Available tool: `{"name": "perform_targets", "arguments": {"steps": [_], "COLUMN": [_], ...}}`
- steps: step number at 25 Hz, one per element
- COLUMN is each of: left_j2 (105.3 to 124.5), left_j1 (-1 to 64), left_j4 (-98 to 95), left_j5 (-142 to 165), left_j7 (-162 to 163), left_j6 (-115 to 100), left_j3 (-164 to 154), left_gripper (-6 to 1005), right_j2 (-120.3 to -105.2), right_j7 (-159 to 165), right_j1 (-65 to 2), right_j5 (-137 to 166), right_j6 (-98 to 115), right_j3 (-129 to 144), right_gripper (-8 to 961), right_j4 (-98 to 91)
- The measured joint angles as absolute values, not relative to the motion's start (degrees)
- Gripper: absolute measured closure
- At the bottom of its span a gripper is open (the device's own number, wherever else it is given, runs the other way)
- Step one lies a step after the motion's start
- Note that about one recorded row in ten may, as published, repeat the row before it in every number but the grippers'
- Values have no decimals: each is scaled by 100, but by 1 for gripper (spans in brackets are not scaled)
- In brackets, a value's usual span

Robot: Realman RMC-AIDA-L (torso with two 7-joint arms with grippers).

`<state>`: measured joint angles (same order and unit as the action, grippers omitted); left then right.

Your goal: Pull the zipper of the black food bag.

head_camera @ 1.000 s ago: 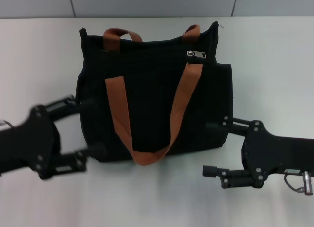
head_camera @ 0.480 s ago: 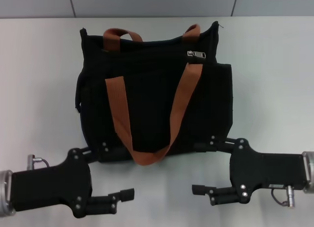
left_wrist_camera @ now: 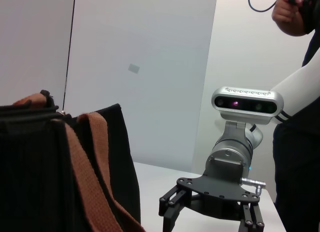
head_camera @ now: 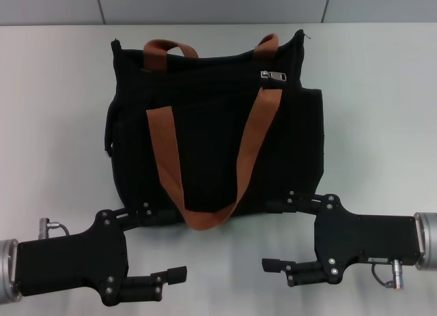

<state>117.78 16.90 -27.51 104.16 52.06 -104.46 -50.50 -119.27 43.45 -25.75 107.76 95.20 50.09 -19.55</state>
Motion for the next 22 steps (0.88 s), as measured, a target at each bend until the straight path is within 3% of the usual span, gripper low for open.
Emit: {"name": "perform_targets", "arguments": {"steps": [22], "left_j2": [11751], "left_j1": [1714], "left_j4": [-2751], "left_j5": [10421], "left_j7": [5229], "left_j6": [-10405], "left_j3": [-5080], "left_gripper": [188], "right_j2": [-11927], "right_j7": [4341], "right_j1": [-2575], "right_j5": [10745], "right_j6": [9518], "right_j3": [4991], "right_gripper": [116], "right_j4": [-1951]}}
